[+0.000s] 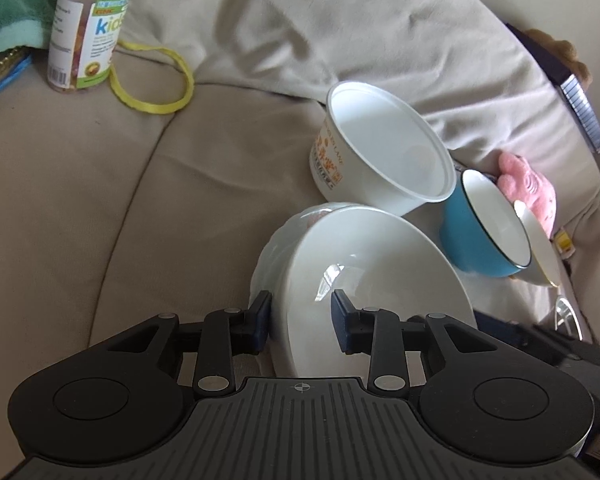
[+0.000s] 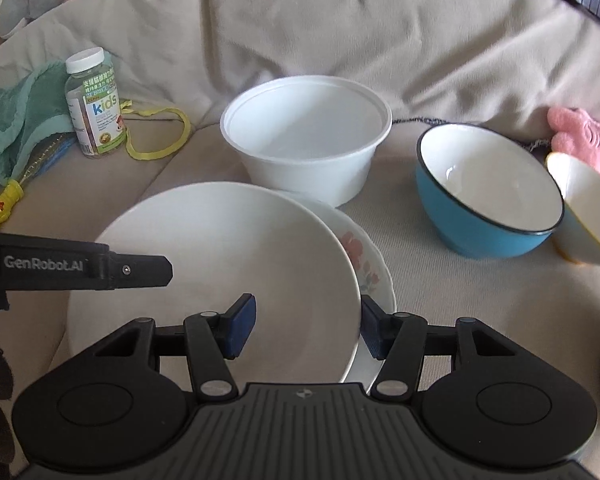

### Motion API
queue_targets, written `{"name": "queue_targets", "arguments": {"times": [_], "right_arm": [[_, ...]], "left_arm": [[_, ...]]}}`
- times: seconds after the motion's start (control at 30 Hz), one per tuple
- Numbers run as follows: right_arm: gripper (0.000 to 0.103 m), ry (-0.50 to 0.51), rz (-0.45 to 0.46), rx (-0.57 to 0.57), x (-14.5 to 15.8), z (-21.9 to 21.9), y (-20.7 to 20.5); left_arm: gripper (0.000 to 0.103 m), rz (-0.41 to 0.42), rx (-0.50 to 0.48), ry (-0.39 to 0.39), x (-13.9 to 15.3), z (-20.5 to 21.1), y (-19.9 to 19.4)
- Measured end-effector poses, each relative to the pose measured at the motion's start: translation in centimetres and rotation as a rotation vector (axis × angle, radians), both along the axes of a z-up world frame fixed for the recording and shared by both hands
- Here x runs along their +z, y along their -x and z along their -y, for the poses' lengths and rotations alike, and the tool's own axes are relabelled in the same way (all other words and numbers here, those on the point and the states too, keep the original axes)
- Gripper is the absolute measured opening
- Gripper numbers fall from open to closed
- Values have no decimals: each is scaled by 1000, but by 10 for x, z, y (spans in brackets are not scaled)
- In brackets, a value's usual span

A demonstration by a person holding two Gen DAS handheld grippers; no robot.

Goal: Organize plates and bowls
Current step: 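Grasp the rim of the steel bowl with the right tool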

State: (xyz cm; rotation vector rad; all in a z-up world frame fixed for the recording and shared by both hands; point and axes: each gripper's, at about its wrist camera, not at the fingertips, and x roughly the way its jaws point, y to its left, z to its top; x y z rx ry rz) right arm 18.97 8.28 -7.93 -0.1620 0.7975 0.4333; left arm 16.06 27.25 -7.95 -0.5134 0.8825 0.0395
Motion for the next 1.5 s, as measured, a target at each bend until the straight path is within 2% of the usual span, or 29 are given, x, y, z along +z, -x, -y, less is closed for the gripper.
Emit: {"name": "queue_targets", "arguments": {"times": [0.1, 0.13, 0.33, 0.43, 0.5, 0.6, 0.77, 0.83, 0.93, 1.1, 1.3, 1.37, 1.4, 1.5], "right_arm": [[61, -21, 17, 21, 13, 9, 9], [66, -31, 21, 27, 16, 16, 13], [69, -74, 21, 24, 27, 77, 26], [69, -108, 45, -15, 35, 126, 26], [69, -120, 54, -46, 40, 162, 24], [72, -98, 85, -82, 45, 218, 18], [73, -39, 146, -177, 47, 307, -4], [73, -50, 135, -233, 41, 339, -17], [73, -88, 106, -307, 23, 372, -32], [73, -155, 37, -359, -15, 388, -53], [73, -255, -48, -370, -46, 383, -67], [67, -290, -47, -361, -50, 382, -66], [60, -299, -46, -358, -51, 381, -65], [51, -310, -45, -356, -52, 382, -64]], "left_arm": [[35, -4, 35, -37, 11, 1, 5], [35, 8, 57, -52, 17, 0, 8], [35, 167, 67, -52, 60, 13, 21], [35, 260, 52, -59, 74, 45, 24], [35, 299, 11, -37, 79, 75, 20], [35, 323, -118, 23, 80, 139, 3], [35, 182, -309, 43, 56, 254, -47], [35, 123, -340, 44, 42, 291, -62], [35, 51, -322, 36, 22, 324, -81], [35, -51, -276, -17, -8, 342, -100], [35, -74, -307, -40, -28, 355, -104], [31, -58, -315, -71, -25, 360, -103], [26, -56, -318, -78, -24, 361, -102], [22, -64, -344, -61, -24, 366, -100]]}}
